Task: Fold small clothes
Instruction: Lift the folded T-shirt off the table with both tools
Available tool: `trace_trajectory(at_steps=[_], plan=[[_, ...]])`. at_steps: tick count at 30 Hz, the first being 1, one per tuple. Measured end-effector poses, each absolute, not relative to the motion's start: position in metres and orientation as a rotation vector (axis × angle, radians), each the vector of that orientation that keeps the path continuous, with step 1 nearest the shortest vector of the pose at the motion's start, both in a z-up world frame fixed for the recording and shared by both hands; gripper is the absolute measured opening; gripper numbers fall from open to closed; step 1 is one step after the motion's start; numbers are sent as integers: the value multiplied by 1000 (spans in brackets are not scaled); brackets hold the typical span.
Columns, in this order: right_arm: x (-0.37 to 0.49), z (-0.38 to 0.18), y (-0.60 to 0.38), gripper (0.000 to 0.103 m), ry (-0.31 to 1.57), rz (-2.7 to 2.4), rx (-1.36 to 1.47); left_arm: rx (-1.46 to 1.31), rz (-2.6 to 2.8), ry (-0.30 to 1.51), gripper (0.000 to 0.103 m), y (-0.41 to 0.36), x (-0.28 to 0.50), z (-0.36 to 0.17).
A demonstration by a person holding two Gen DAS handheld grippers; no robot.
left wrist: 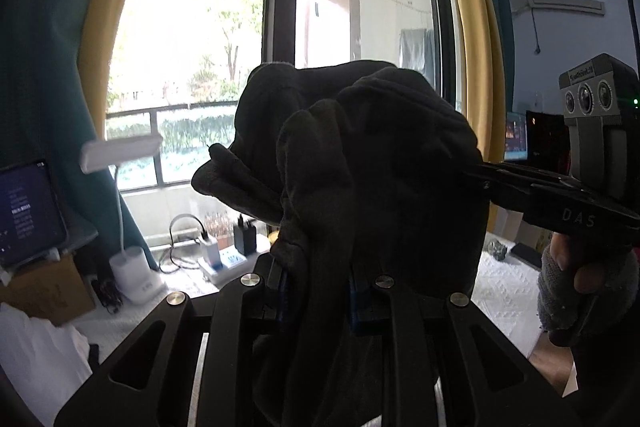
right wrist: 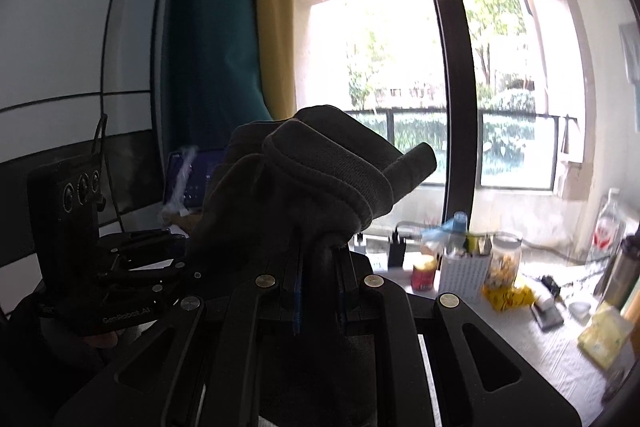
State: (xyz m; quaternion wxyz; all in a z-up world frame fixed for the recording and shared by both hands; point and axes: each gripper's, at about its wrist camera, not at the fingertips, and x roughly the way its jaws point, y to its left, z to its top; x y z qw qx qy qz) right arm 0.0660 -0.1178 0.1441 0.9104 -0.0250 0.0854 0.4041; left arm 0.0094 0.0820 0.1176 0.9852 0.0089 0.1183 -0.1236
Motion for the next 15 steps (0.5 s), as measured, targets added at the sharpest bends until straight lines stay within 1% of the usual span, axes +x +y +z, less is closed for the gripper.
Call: trace_trajectory(at_steps=[9,15], plan=[[46,167,-93,14,101,884,-89,-11,-225,184,19,112,-2,125],[30,169,-66,14,58,956,-106,-23,-171,151,19,142,-25,132]])
